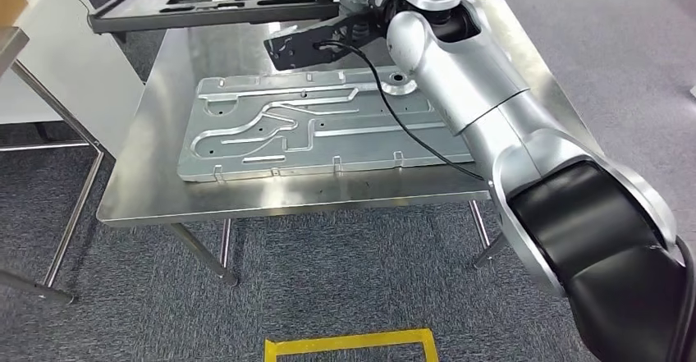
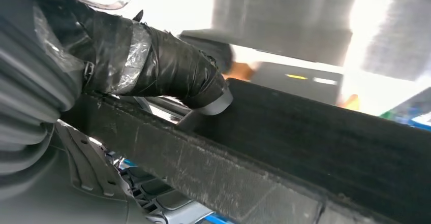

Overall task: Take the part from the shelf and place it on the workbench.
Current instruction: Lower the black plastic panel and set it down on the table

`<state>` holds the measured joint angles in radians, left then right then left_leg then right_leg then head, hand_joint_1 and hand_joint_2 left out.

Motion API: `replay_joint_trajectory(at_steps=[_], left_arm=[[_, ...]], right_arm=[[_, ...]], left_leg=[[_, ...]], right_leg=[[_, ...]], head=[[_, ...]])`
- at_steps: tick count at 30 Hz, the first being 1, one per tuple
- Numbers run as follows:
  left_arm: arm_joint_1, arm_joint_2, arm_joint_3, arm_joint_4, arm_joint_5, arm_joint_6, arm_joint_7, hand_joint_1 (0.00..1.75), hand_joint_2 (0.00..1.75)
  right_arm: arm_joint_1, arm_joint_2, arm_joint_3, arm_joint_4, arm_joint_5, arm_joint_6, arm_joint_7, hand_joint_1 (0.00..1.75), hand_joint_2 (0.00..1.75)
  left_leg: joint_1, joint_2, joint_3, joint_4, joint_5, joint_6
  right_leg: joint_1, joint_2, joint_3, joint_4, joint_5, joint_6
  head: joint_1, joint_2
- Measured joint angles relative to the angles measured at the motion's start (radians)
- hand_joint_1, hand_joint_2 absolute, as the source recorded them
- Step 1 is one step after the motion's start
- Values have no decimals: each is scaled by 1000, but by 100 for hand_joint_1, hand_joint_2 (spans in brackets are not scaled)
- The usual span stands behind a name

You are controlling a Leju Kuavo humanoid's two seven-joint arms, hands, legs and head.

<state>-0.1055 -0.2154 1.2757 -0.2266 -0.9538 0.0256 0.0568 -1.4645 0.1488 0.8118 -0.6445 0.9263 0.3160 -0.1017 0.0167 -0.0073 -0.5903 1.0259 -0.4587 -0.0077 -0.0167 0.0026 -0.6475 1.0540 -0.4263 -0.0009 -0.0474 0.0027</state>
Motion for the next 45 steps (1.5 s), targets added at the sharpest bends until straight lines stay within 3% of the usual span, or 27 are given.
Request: replay_joint_trajectory(at_steps=[2,5,6,7,8,10,12,14,17,20,21,22,23,25,27,29,32,33,35,36,37,38,39,41,43,45], left_arm=[[0,0,0,0,0,0,0,0,175],[1,1,0,0,0,0,0,0,175],[0,1,0,0,0,0,0,0,175],[0,1,0,0,0,0,0,0,175],[0,2,0,0,0,0,0,0,175],[3,2,0,0,0,0,0,0,175],[4,3,0,0,0,-2,1,0,175],[2,3,0,0,1,-3,1,0,175],[2,2,0,0,1,-5,2,0,175],[2,1,0,0,1,-5,5,0,175],[2,1,0,0,1,-5,6,0,175],[1,1,0,0,1,-5,6,0,175],[1,1,0,0,1,-5,6,0,175],[2,1,0,0,1,-5,6,0,175],[2,1,0,0,1,-5,6,0,175],[1,1,0,0,1,-5,6,0,175],[0,1,0,0,1,-4,7,0,175],[0,2,0,0,1,-4,7,0,175],[1,2,0,0,1,-4,7,0,175],[1,2,0,0,1,-4,7,0,175],[0,2,0,0,1,-4,7,0,175],[0,2,0,0,1,-3,8,0,175],[1,3,0,0,1,-3,10,0,175],[3,3,0,0,1,-2,13,0,175],[4,3,0,0,1,-2,16,0,175],[3,3,0,0,1,-2,17,0,175]], right_arm=[[-1,-1,0,1,0,0,0,175,175],[2,-1,0,2,-1,-1,-4,175,175],[5,-1,0,3,-1,-1,-4,175,175],[7,-1,0,4,-1,0,-4,175,175],[9,-1,0,4,-1,0,-4,175,175],[9,-1,0,4,-1,0,-4,175,175],[8,-1,0,5,-1,0,-4,175,175],[8,-1,0,6,-2,-1,-6,175,175],[7,-1,0,8,-5,-1,-10,175,175],[8,-2,0,13,-9,-1,-15,175,175],[11,-2,0,15,-10,-1,-15,175,175],[13,-2,0,18,-10,-1,-16,175,175],[15,-2,0,20,-11,-1,-16,175,175],[15,-2,0,23,-11,-1,-16,175,175],[15,-2,0,24,-11,-1,-17,175,175],[15,-1,0,26,-12,-1,-18,175,175],[15,-1,0,27,-12,-2,-16,175,175],[15,-1,0,27,-12,-2,-16,175,175],[15,2,0,27,-12,-2,-17,175,175],[16,3,1,28,-12,-2,-18,175,175],[18,3,1,29,-13,-2,-18,175,175],[18,3,0,29,-13,-2,-19,175,175],[19,4,1,30,-14,-2,-19,175,175],[18,4,1,30,-15,-3,-19,175,175],[18,4,1,30,-17,-3,-19,175,175],[20,4,1,31,-20,-3,-20,175,175]], left_leg=[[2,1,-15,41,-26,-8],[2,2,-111,229,-103,-12],[2,2,-141,276,-111,-12],[2,2,-155,288,-100,-11],[2,2,-149,258,-68,-8],[0,2,-94,123,14,3],[-6,2,-49,23,47,12],[-11,3,-40,3,41,16],[-4,4,-26,-15,44,29],[-2,5,-15,-20,38,39],[-2,5,-13,-18,34,41],[-2,4,-10,-16,30,41],[-1,3,-7,-13,25,40],[-1,0,1,-6,12,35],[-4,-2,5,0,2,27],[-7,-2,6,0,-2,16],[-5,0,1,22,-22,3],[-5,0,-16,62,-43,-1],[-4,1,-84,193,-96,-6],[-3,1,-120,254,-112,-8],[-3,1,-145,285,-109,-9],[-3,1,-152,279,-87,-9],[-3,1,-139,235,-48,-8],[-5,2,-84,95,29,-4],[-8,2,-47,12,50,3],[-9,0,-41,1,41,13]], right_leg=[[-4,0,10,-9,-1,-14],[0,0,22,-12,-8,-28],[2,1,26,-12,-11,-30],[5,1,30,-12,-14,-31],[7,2,35,-11,-18,-31],[10,4,47,-10,-28,-28],[13,5,51,-8,-35,-21],[12,5,51,-11,-37,-12],[11,2,40,17,-58,4],[9,2,-50,186,-126,13],[7,2,-83,237,-136,16],[5,2,-103,257,-127,17],[2,1,-103,239,-100,18],[0,-2,-58,120,-23,15],[4,-3,-13,22,12,9],[10,-1,-2,1,6,2],[3,0,10,-13,4,-15],[1,0,16,-17,3,-21],[1,0,25,-20,-2,-29],[2,0,28,-19,-5,-31],[3,1,31,-19,-9,-32],[4,1,36,-19,-13,-31],[3,1,42,-18,-18,-30],[5,2,52,-15,-30,-23],[8,4,54,-12,-37,-13],[10,4,54,-15,-39,-3]], head=[[0,0],[-1,0],[-1,0],[-1,0],[-1,0],[0,0],[0,0],[-1,0],[0,0],[0,0],[0,0],[0,0],[0,0],[0,0],[0,0],[0,0],[0,0],[0,0],[-1,0],[-1,0],[-1,0],[0,0],[-1,0],[-1,0],[0,0],[0,0]])
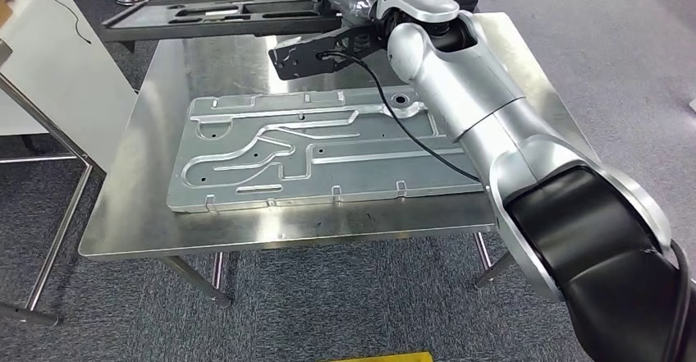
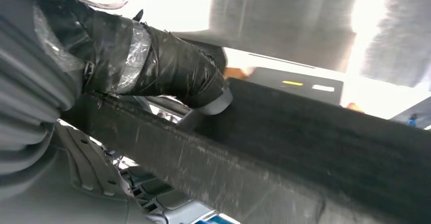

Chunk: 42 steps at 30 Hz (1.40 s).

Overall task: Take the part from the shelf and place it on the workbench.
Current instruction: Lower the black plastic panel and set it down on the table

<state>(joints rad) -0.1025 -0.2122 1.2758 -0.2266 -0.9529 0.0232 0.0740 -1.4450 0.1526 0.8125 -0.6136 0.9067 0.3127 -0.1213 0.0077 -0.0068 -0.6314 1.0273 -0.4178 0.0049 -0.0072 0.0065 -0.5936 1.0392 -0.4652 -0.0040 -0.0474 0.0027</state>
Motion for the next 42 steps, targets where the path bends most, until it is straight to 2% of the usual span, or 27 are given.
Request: replay_joint_trajectory(at_steps=[2,3,6,7,8,9,10,12,13,15,17,18,19,21,22,23,24,26,28,31,33,35,37,38,39,40,42], left_arm=[[0,-1,0,0,0,0,1,0,175],[0,-1,0,0,0,0,1,0,175],[-1,-2,0,0,0,0,2,0,175],[-1,-2,0,0,0,0,2,0,175],[-1,-2,0,0,0,0,2,0,175],[-1,-2,0,0,0,-1,2,0,175],[-1,-2,0,0,0,-1,1,0,175],[0,-4,0,0,0,-2,0,0,175],[0,-4,0,0,0,-2,0,0,175],[-1,-5,0,0,0,-3,0,0,175],[-2,-4,0,0,0,-4,0,0,175],[-2,-4,0,0,0,-4,0,0,175],[-2,-3,0,0,0,-4,0,0,175],[-1,-2,0,0,0,-4,0,0,175],[-2,-2,0,0,0,-4,0,0,175],[-2,-1,0,0,0,-4,0,0,175],[-2,-1,0,0,0,-4,0,0,175],[0,0,0,0,0,-4,0,0,175],[1,1,0,0,0,-4,0,0,175],[-1,1,0,0,-1,-4,0,0,175],[0,1,0,0,-1,-5,0,0,175],[0,0,0,0,-2,-5,0,0,175],[-1,0,0,0,-2,-5,0,0,175],[-1,0,0,0,-2,-5,0,0,175],[-1,0,0,0,-2,-6,0,0,175],[-1,-1,0,0,-2,-6,0,0,175],[0,-4,0,0,-2,-6,0,0,175]], right_arm=[[0,0,0,0,-2,0,0,175,175],[0,-1,0,0,-3,-1,0,175,175],[6,-4,0,1,-7,-1,-2,175,175],[10,-5,0,1,-8,-1,-3,175,175],[13,-6,0,2,-9,-1,-4,175,175],[15,-7,0,2,-10,-1,-4,175,175],[16,-8,0,3,-12,-1,-3,175,175],[14,-10,0,3,-14,-1,-2,175,175],[14,-11,0,3,-16,-1,-3,175,175],[14,-12,0,2,-18,-1,-2,175,175],[15,-15,0,2,-18,-2,0,175,175],[14,-17,0,2,-18,-3,1,175,175],[14,-18,0,2,-19,-4,0,175,175],[16,-19,0,2,-20,-5,-2,175,175],[19,-19,0,3,-21,-5,-3,175,175],[21,-19,0,3,-22,-5,-3,175,175],[23,-19,0,3,-23,-5,-3,175,175],[23,-20,0,3,-26,-6,-3,175,175],[21,-20,0,3,-31,-7,-2,175,175],[22,-21,0,2,-38,-10,-2,175,175],[23,-23,0,1,-39,-10,-1,175,175],[24,-28,0,0,-40,-12,0,175,175],[29,-31,0,0,-41,-13,0,175,175],[32,-32,0,0,-41,-13,0,175,175],[36,-33,0,0,-41,-13,0,175,175],[38,-34,0,0,-40,-13,1,175,175],[43,-36,0,0,-42,-18,0,175,175]], left_leg=[[4,0,9,-8,-1,11],[6,0,15,-12,-2,16],[5,2,28,-13,-12,29],[5,1,31,-12,-17,31],[4,0,36,-11,-22,31],[4,-1,42,-9,-28,31],[3,-3,49,-8,-34,30],[1,-5,59,-7,-45,24],[0,-5,60,-7,-49,20],[-1,-5,61,-9,-53,11],[0,-2,61,-2,-64,2],[0,-1,50,25,-79,-2],[0,-1,27,72,-101,-6],[2,0,-45,200,-142,-12],[3,0,-78,247,-145,-14],[4,0,-97,260,-130,-17],[6,0,-98,236,-97,-19],[9,1,-57,116,-15,-21],[8,0,-16,22,16,-16],[3,-1,-5,4,3,2],[5,-2,3,0,-1,14],[6,-1,13,-3,-6,25],[3,-1,20,-3,-14,32],[1,-1,25,-3,-18,33],[-1,-3,31,-3,-23,34],[-3,-5,38,-3,-28,34],[-7,-7,51,-3,-39,32]], right_leg=[[-1,-1,-4,15,-13,10],[-2,-1,-18,47,-29,14],[-5,-2,-123,233,-95,21],[-5,-2,-154,275,-97,22],[-6,-2,-167,279,-79,21],[-6,-2,-160,242,-42,19],[-5,-2,-136,176,4,14],[2,-4,-84,54,62,2],[6,-4,-68,20,68,-3],[11,-4,-59,2,58,-9],[3,-4,-47,-11,54,-15],[-1,-4,-39,-18,53,-19],[-5,-5,-31,-23,51,-22],[-5,-4,-21,-24,44,-28],[-5,-3,-17,-23,40,-29],[-5,-3,-11,-21,34,-28],[-6,-2,-5,-18,27,-27],[-7,-1,8,-11,10,-20],[-4,2,13,-5,-2,-10],[-2,2,14,-5,-10,4],[-5,0,8,18,-27,12],[-6,-2,-40,115,-69,19],[-6,-3,-120,247,-108,20],[-6,-3,-149,282,-107,19],[-5,-2,-160,279,-84,15],[-2,-2,-150,236,-43,9],[6,-3,-101,99,40,-10]], head=[[0,0],[0,0],[0,0],[1,0],[1,0],[1,0],[1,0],[1,0],[1,0],[1,0],[0,0],[0,0],[0,0],[-1,0],[-1,0],[-1,0],[-1,0],[-1,0],[-1,0],[0,0],[0,0],[1,0],[1,0],[1,0],[1,0],[1,0],[0,0]])
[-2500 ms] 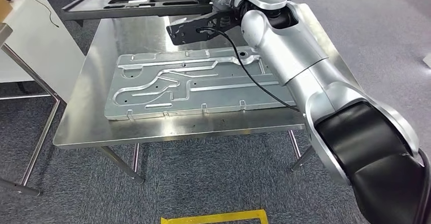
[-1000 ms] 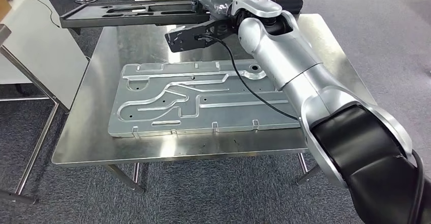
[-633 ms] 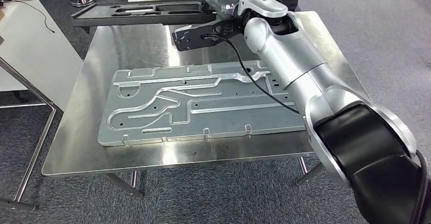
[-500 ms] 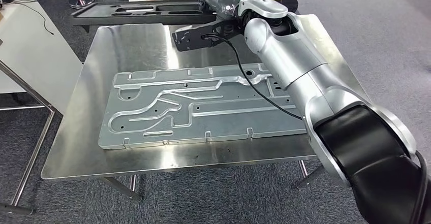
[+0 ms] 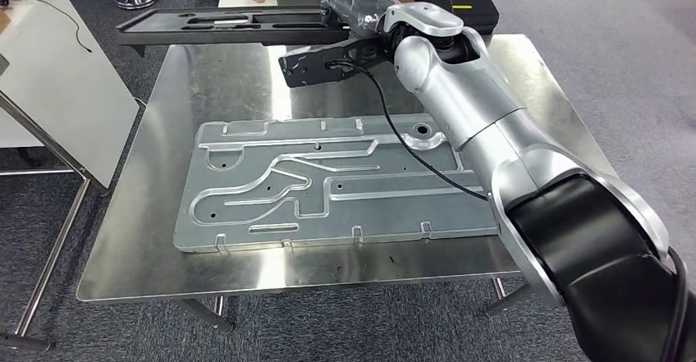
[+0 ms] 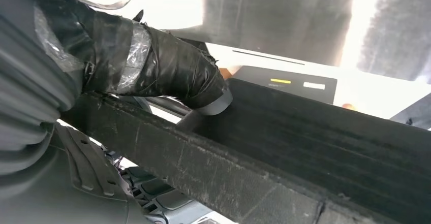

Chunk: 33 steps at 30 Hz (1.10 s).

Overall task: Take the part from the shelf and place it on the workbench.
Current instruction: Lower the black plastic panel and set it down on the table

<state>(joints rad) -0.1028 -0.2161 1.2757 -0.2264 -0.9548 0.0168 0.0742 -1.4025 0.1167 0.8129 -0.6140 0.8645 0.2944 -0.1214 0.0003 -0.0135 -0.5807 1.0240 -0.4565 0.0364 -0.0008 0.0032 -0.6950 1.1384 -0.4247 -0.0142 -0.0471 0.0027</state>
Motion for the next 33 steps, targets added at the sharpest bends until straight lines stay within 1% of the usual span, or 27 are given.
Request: replay_joint_trajectory(at_steps=[1,2,3,5,6,7,8,10,11,12,13,14,15,16,17,19,21,22,23,25,26,27,28,30,31,32,33], left_arm=[[0,-2,0,0,0,0,-1,0,175],[0,-3,0,0,0,0,-1,0,175],[-1,-4,0,1,-2,0,-2,0,175],[-4,-3,0,0,-5,0,-3,0,175],[-5,-3,0,0,-6,0,-3,0,175],[-5,-2,0,0,-7,0,-3,0,175],[-4,-2,0,0,-7,0,-3,0,175],[-3,0,0,0,-7,0,-3,0,175],[-3,1,0,0,-7,0,-2,0,175],[-3,1,0,0,-7,1,-2,0,175],[-3,2,0,0,-7,2,-1,0,175],[-3,2,0,0,-7,3,-1,0,175],[-2,2,0,0,-8,4,0,0,175],[-1,2,0,0,-8,5,0,0,175],[0,2,0,0,-8,5,-1,0,175],[-1,2,0,0,-9,5,-3,0,175],[-1,1,0,0,-9,4,-5,0,175],[-1,0,0,0,-9,3,-7,0,175],[-1,0,0,0,-9,3,-9,0,175],[-1,0,0,0,-9,2,-14,0,175],[-1,-1,0,0,-9,2,-17,0,175],[-1,-1,0,0,-9,1,-20,0,175],[-1,-1,-1,0,-10,0,-23,0,175],[-1,-1,-1,0,-14,-3,-29,0,175],[-1,-2,-1,0,-15,-5,-31,0,175],[-2,-2,-1,0,-17,-7,-34,0,175],[-2,-3,-1,0,-17,-9,-35,0,175]], right_arm=[[4,-1,0,-1,-2,-4,-2,175,175],[13,-2,0,-3,-6,-9,-6,175,175],[25,-3,0,-7,-9,-14,-11,175,175],[61,-5,0,-19,-14,-20,-19,175,175],[79,-6,0,-24,-16,-24,-21,175,175],[96,-7,0,-29,-19,-29,-24,175,175],[112,-8,0,-35,-25,-35,-28,175,175],[155,-9,0,-53,-44,-48,-42,175,175],[186,-10,0,-66,-54,-55,-49,175,175],[222,-11,0,-82,-63,-62,-55,175,175],[262,-13,0,-98,-71,-69,-60,175,175],[304,-16,0,-117,-78,-79,-64,175,175],[345,-18,0,-135,-86,-91,-69,175,175],[386,-20,0,-153,-92,-104,-74,175,175],[425,-22,0,-171,-97,-116,-78,175,175],[498,-26,0,-202,-103,-130,-83,175,175],[554,-31,0,-228,-104,-138,-86,175,175],[570,-35,-1,-238,-105,-141,-88,175,175],[580,-39,-1,-246,-105,-144,-88,175,175],[597,-47,-7,-258,-108,-149,-90,175,175],[611,-51,-11,-264,-110,-151,-91,175,175],[627,-55,-16,-270,-110,-152,-92,175,175],[643,-58,-21,-276,-109,-154,-93,175,175],[662,-62,-35,-288,-107,-156,-97,175,175],[667,-64,-42,-292,-105,-157,-99,175,175],[671,-64,-49,-296,-105,-157,-101,175,175],[675,-65,-54,-300,-104,-157,-104,175,175]], left_leg=[[-1,-1,3,0,-4,-2],[0,0,5,-1,-7,-6],[1,0,6,-4,-8,-11],[1,2,13,-10,-13,-21],[0,4,13,-2,-20,-25],[0,5,2,25,-35,-30],[2,6,-22,73,-56,-34],[6,6,-97,202,-96,-43],[8,6,-127,243,-98,-47],[11,7,-140,249,-81,-51],[13,7,-134,216,-45,-53],[16,8,-113,153,0,-55],[17,7,-87,90,33,-56],[16,7,-64,35,52,-53],[15,6,-50,5,56,-49],[11,4,-46,-6,46,-35],[14,4,-42,-9,45,-23],[15,5,-39,-13,44,-17],[16,7,-35,-16,44,-12],[15,10,-33,-16,40,-6],[14,10,-31,-15,38,-4],[13,10,-29,-14,36,-3],[13,9,-26,-13,34,-2],[12,7,-20,-9,29,-5],[10,6,-19,-7,27,-8],[8,5,-18,-7,25,-12],[7,5,-17,-7,24,-17]], right_leg=[[5,-1,24,-55,20,-8],[10,-1,38,-85,24,-14],[13,-2,45,-94,17,-18],[9,-2,60,-113,14,-21],[4,-3,69,-123,14,-23],[-1,-4,79,-133,14,-25],[-4,-5,85,-138,14,-26],[-4,-3,93,-139,8,-29],[-5,-3,98,-138,4,-29],[-5,-2,104,-138,-2,-28],[-6,-2,112,-136,-8,-25],[-7,-1,120,-133,-16,-22],[-7,-1,125,-129,-24,-17],[-6,-1,127,-123,-32,-12],[-5,0,126,-119,-37,-6],[-4,0,123,-116,-42,2],[-6,0,118,-106,-54,10],[-8,0,107,-80,-70,15],[-9,0,85,-35,-94,19],[-11,-1,22,89,-145,24],[-12,-1,-4,136,-156,26],[-12,-1,-15,151,-148,26],[-12,-1,-8,131,-124,24],[-10,-1,48,9,-60,14],[-8,-2,74,-49,-41,9],[-5,-2,93,-88,-32,5],[-2,-2,100,-105,-33,3]], head=[[0,0],[0,0],[0,0],[0,0],[1,0],[0,0],[0,0],[0,0],[0,0],[0,0],[0,0],[0,0],[0,0],[0,0],[0,0],[1,0],[1,0],[1,0],[1,0],[1,0],[1,0],[1,0],[1,0],[1,0],[1,0],[1,0],[1,0]])
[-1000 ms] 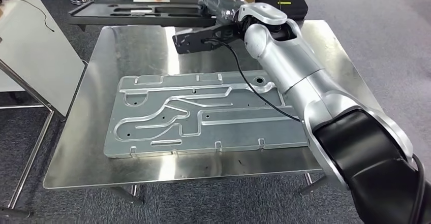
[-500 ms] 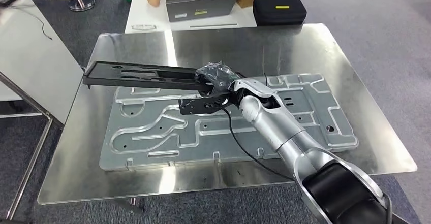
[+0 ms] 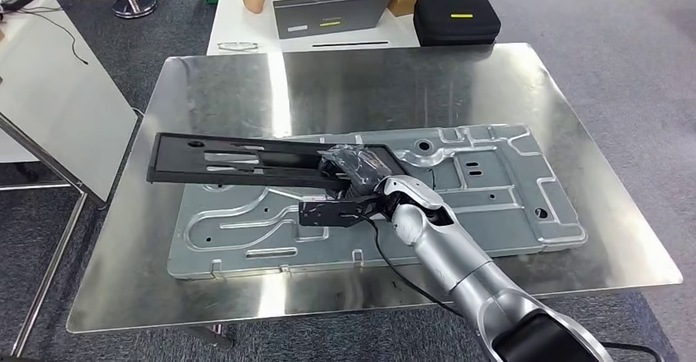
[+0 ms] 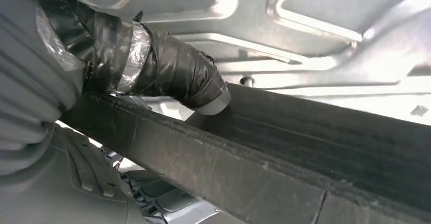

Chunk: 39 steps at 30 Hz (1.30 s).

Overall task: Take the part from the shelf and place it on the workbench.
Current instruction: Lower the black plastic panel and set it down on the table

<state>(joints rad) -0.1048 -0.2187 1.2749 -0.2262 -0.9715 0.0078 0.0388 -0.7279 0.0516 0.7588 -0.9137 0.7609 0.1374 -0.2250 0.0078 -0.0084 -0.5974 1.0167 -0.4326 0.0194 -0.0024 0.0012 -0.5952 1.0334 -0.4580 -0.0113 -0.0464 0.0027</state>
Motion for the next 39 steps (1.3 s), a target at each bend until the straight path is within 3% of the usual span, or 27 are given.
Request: replay_joint_trajectory(at_steps=[3,4,7,8,9,10,13,15,17,19,21,22,24,25,26,28,29,32,34,36,38,39], left_arm=[[0,0,0,0,3,-7,-2,0,175],[0,0,0,0,4,-8,-3,0,175],[0,2,0,0,11,-14,-5,0,175],[0,2,0,0,13,-15,-5,0,175],[1,3,0,0,15,-16,-6,0,175],[1,3,0,0,17,-17,-6,0,175],[2,4,0,0,17,-18,-6,0,175],[2,4,0,0,17,-19,-6,0,175],[2,4,0,0,17,-20,-6,0,175],[1,3,0,0,17,-20,-6,0,175],[1,3,0,0,15,-20,-6,0,175],[1,3,0,0,14,-20,-6,0,175],[1,3,0,0,13,-20,-9,0,87],[1,3,0,0,15,-19,-12,0,44],[2,2,0,0,18,-18,-15,0,0],[2,1,0,0,21,-18,-19,0,0],[1,0,0,0,22,-18,-19,0,0],[0,-3,0,0,23,-18,-23,0,0],[0,-4,0,0,23,-18,-24,0,0],[0,-3,0,0,23,-17,-24,0,0],[0,-3,0,0,22,-17,-24,0,0],[0,-2,0,0,21,-16,-24,0,0]], right_arm=[[10,1,-9,-7,4,3,-6,175,175],[11,1,-10,-9,5,4,-7,175,175],[16,1,-15,-11,6,7,-9,175,175],[17,1,-17,-11,8,8,-9,175,175],[18,1,-17,-11,9,9,-9,175,175],[18,1,-18,-11,10,10,-9,175,175],[16,0,-22,-11,12,13,-8,175,175],[14,-1,-24,-11,13,14,-6,175,175],[14,-3,-26,-11,14,14,-4,175,175],[14,-7,-29,-11,14,13,-3,87,87],[17,-10,-31,-10,14,14,-3,0,0],[21,-10,-31,-10,13,16,-3,0,0],[32,-11,-31,-7,13,21,-3,0,0],[36,-12,-31,-6,13,22,-3,0,0],[38,-13,-31,-5,14,23,-2,0,0],[38,-15,-32,-4,15,23,-1,0,0],[37,-16,-33,-4,16,23,0,0,0],[37,-17,-37,-4,16,22,-1,0,0],[37,-18,-40,-4,16,21,-1,0,0],[37,-19,-42,-5,16,21,-1,0,0],[40,-19,-42,-4,16,21,-1,0,0],[42,-19,-42,-3,16,21,-1,0,0]], left_leg=[[0,1,4,1,-5,-16],[0,1,-3,20,-20,-21],[3,1,-71,177,-111,-30],[3,2,-95,232,-133,-33],[4,2,-105,258,-136,-36],[6,2,-96,248,-121,-38],[11,2,-2,70,-40,-40],[10,0,29,9,-29,-30],[7,-1,28,7,-27,-13],[7,2,27,3,-21,0],[9,5,26,0,-18,9],[8,5,24,0,-18,11],[4,4,22,1,-19,13],[2,3,22,1,-20,14],[1,2,23,1,-21,15],[-3,0,27,2,-24,14],[-5,0,28,2,-26,12],[-5,2,25,-1,-28,1],[-5,4,24,8,-39,-9],[-4,4,-7,80,-83,-18],[-1,4,-70,207,-139,-25],[1,4,-96,253,-150,-28]], right_leg=[[-4,0,12,-14,7,-9],[-7,-2,17,-20,12,-14],[-10,-10,20,-27,18,-24],[-10,-12,19,-26,18,-24],[-10,-13,18,-26,18,-23],[-10,-13,18,-24,18,-22],[-12,-11,15,-9,11,-11],[-8,-8,11,-1,7,2],[-8,-5,9,-2,9,13],[-11,-3,1,17,-5,23],[-12,-2,-39,104,-57,30],[-12,-2,-71,169,-89,32],[-12,-2,-123,269,-119,33],[-11,-2,-128,273,-106,30],[-10,-2,-114,237,-76,25],[-3,-2,-56,107,-5,9],[2,-2,-33,51,15,2],[10,-2,-16,0,19,-10],[3,-3,-8,-13,24,-17],[-4,-4,1,-25,28,-24],[-3,-4,2,-25,26,-28],[-2,-5,2,-23,25,-29]], head=[[0,0],[-1,0],[-2,0],[-1,0],[-2,0],[-1,0],[-1,0],[0,0],[1,0],[1,0],[2,0],[2,0],[2,0],[2,0],[2,0],[1,0],[2,0],[3,0],[2,0],[1,0],[1,0],[1,0]])
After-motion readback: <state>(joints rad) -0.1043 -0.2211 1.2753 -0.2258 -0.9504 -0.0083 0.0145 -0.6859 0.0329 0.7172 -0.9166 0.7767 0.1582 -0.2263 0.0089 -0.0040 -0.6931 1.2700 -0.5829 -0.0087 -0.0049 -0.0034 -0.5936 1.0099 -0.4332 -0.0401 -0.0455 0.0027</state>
